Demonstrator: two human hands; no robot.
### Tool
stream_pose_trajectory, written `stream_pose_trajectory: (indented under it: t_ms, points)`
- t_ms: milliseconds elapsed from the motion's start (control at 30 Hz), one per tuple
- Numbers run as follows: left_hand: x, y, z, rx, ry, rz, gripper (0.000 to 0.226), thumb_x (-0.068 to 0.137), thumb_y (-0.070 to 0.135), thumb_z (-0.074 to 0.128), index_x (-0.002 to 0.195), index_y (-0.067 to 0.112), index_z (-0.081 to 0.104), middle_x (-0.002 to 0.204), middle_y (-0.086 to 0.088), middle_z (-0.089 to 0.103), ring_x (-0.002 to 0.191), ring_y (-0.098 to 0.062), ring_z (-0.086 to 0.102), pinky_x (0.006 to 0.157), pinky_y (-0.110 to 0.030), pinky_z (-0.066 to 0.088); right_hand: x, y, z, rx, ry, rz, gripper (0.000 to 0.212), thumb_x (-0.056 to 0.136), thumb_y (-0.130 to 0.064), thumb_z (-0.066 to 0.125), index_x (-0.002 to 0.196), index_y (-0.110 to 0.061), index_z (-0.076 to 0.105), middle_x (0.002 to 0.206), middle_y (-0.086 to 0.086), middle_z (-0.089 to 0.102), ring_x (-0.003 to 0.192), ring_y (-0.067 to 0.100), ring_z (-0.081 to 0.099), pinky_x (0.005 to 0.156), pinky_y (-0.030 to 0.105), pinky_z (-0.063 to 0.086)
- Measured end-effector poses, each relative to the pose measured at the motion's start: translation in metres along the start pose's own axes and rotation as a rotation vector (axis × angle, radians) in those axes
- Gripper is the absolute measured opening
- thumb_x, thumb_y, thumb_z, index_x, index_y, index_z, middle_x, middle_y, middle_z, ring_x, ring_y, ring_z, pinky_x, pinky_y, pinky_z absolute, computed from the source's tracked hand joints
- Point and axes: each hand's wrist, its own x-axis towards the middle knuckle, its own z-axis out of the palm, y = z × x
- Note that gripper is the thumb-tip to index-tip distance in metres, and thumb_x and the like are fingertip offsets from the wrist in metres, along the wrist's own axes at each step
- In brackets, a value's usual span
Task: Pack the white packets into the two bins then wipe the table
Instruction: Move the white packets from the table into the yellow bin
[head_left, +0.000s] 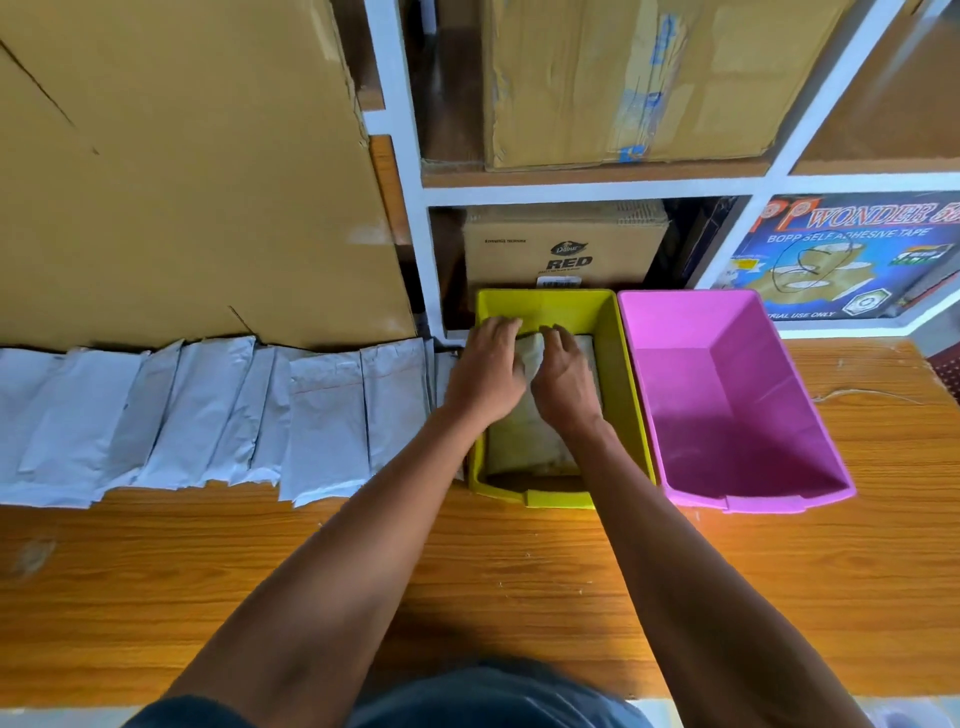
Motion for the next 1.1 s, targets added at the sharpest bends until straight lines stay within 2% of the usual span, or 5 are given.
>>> stream_pose_trajectory:
  t_ms: [133, 233, 533, 767, 1100]
  points:
    - [-0.025, -0.032, -0.027, 0.021, 0.119, -0.031, 0.044, 0.098, 0.011, 0.057, 0.142, 0.013, 0.056, 0.143, -0.008, 0.053, 0.136, -0.029, 0.046, 0.099, -0.049, 0.051, -0.008, -0.050, 0.008, 0.071, 0.125, -0.102, 0.049, 0.102, -0.024, 0.031, 0.138, -0.001, 0.056, 0.137, 0.027, 0.057, 0.118, 0.049, 0.056, 0.096, 0.056, 0.051]
    - [-0.047, -0.066, -0.043, 0.061, 0.154, -0.096, 0.042, 0.095, 0.013, 0.059, 0.137, 0.014, 0.058, 0.139, -0.009, 0.055, 0.132, -0.031, 0.047, 0.092, -0.051, 0.054, -0.013, -0.085, 0.024, 0.068, 0.148, -0.189, 0.039, 0.103, -0.019, 0.041, 0.135, -0.003, 0.058, 0.137, 0.023, 0.057, 0.117, 0.046, 0.055, 0.097, 0.052, 0.048]
    - [-0.100, -0.163, -0.077, 0.199, 0.033, -0.359, 0.048, 0.102, 0.019, 0.056, 0.149, 0.011, 0.049, 0.153, -0.012, 0.046, 0.142, -0.034, 0.039, 0.101, -0.051, 0.048, -0.039, -0.147, 0.100, -0.029, -0.032, -0.268, 0.043, 0.090, -0.001, 0.060, 0.133, -0.003, 0.056, 0.141, 0.023, 0.052, 0.115, 0.047, 0.053, 0.091, 0.053, 0.053]
    - [-0.107, -0.210, -0.086, 0.236, -0.060, -0.384, 0.050, 0.102, 0.027, 0.057, 0.149, 0.014, 0.046, 0.154, -0.011, 0.043, 0.142, -0.034, 0.037, 0.105, -0.050, 0.046, -0.046, -0.152, 0.147, -0.170, -0.276, -0.133, 0.048, 0.108, -0.029, 0.052, 0.152, -0.013, 0.042, 0.162, 0.018, 0.033, 0.147, 0.039, 0.033, 0.116, 0.053, 0.042]
    - [-0.088, -0.248, -0.062, 0.324, -0.267, -0.321, 0.104, 0.086, 0.067, 0.060, 0.168, 0.028, 0.009, 0.177, -0.007, 0.001, 0.161, -0.035, 0.003, 0.127, -0.056, 0.017, -0.031, -0.132, 0.182, -0.456, -0.410, -0.108, 0.062, 0.105, -0.044, 0.050, 0.158, -0.020, 0.028, 0.171, 0.021, 0.012, 0.159, 0.045, 0.008, 0.128, 0.057, 0.017]
